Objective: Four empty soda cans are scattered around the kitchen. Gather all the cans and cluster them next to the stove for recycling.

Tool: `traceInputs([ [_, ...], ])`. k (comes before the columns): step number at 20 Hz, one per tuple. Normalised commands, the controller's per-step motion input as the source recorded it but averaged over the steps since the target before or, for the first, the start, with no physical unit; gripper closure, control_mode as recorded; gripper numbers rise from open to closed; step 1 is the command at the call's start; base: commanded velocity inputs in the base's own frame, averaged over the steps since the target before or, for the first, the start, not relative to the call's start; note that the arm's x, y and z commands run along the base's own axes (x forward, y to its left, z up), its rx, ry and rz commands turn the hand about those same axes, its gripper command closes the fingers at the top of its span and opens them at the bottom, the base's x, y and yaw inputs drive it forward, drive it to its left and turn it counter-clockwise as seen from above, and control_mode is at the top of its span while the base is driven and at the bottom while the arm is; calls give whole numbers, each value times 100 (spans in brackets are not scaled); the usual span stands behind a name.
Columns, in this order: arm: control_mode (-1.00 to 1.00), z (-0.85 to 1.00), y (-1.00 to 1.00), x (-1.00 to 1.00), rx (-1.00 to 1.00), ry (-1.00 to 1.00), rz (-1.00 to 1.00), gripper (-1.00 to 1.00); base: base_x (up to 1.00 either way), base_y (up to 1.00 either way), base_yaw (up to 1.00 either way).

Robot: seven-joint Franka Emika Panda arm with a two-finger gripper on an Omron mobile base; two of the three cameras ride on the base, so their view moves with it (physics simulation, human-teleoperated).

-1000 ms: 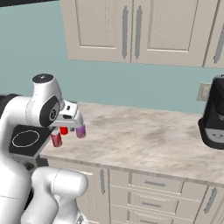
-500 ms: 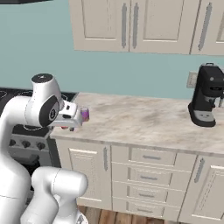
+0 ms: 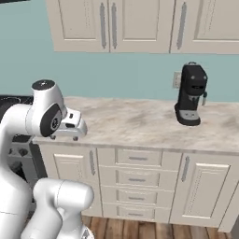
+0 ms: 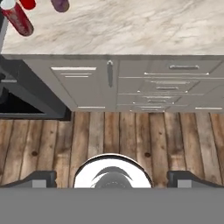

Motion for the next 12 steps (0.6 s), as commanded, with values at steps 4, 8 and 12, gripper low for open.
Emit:
traceInputs([
  [4,100,0,0,0,0,0,0,-100,0,-11,-47],
  [8,100,0,0,0,0,0,0,-100,0,0,-50],
  [12,100,0,0,0,0,0,0,-100,0,0,-50],
])
